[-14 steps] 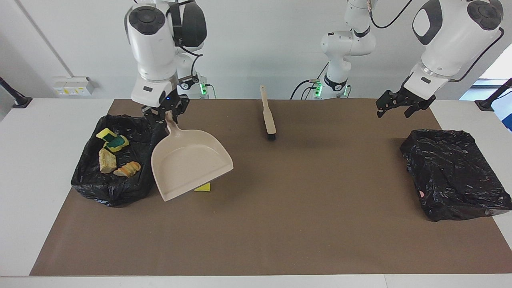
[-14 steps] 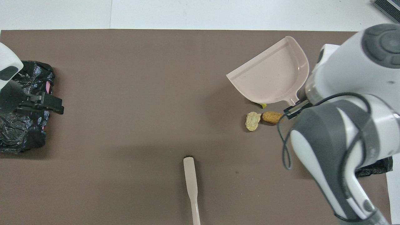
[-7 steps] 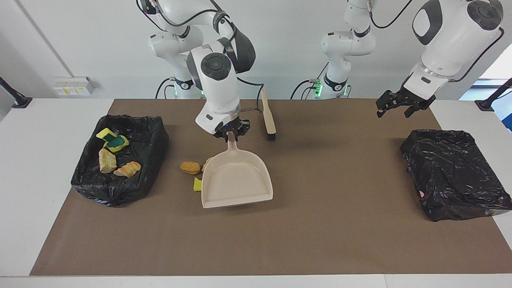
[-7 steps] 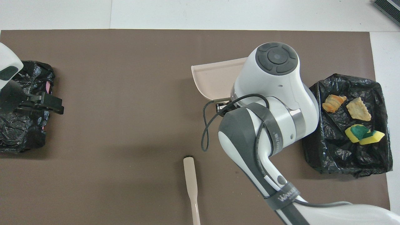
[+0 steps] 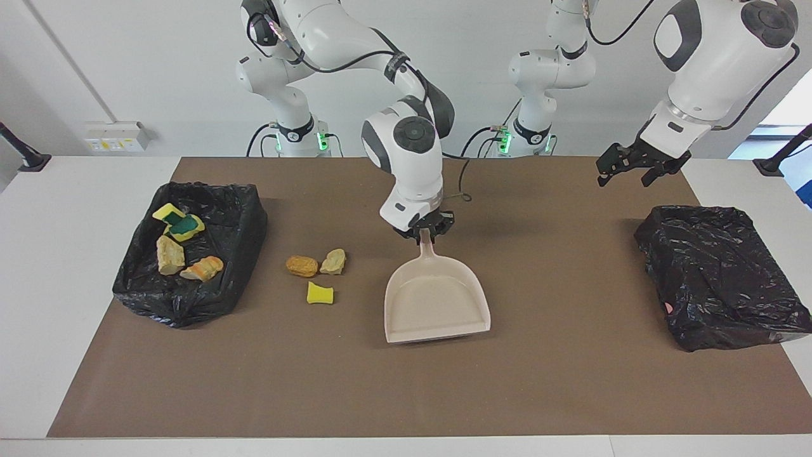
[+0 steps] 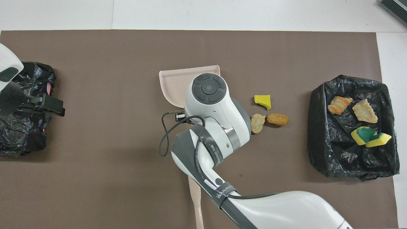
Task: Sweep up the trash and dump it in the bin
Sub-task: 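Bring the empty dustpan back and set it down with the right gripper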
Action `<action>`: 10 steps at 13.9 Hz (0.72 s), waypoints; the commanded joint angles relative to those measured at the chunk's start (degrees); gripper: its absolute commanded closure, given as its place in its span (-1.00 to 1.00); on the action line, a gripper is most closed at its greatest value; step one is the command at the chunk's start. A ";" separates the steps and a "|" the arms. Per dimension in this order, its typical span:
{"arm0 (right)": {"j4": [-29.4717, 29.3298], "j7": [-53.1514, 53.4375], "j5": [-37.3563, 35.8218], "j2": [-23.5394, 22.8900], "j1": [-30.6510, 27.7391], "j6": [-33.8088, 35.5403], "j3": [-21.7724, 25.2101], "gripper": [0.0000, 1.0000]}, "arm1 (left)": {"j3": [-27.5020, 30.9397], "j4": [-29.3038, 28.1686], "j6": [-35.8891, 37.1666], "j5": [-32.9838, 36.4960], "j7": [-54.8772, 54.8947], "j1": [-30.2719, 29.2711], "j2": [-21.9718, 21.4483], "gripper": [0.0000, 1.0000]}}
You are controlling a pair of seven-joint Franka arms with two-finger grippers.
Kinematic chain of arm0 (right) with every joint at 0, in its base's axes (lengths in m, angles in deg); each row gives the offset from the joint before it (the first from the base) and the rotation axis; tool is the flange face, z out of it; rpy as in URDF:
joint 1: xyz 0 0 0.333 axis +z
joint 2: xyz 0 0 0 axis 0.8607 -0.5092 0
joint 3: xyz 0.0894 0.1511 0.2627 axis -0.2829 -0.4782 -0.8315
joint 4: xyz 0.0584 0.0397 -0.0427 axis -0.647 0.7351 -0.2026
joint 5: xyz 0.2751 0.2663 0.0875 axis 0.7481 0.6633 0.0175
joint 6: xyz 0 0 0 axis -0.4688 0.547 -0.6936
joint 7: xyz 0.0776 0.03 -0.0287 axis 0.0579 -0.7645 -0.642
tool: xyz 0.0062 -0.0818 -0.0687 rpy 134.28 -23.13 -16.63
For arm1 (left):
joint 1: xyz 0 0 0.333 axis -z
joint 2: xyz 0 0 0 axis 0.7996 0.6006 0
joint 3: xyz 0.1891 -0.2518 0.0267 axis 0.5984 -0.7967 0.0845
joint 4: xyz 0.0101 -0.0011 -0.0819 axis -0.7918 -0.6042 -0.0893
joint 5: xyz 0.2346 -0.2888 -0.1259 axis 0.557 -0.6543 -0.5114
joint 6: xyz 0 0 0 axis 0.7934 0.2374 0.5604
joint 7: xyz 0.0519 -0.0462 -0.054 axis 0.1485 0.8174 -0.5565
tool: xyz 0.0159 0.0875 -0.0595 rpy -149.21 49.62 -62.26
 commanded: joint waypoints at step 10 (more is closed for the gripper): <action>-3.20 2.71 0.62 -5.78 2.90 -3.35 0.81 -0.88 | -0.37 0.14 0.42 1.10 -0.51 -0.35 -0.23 -1.00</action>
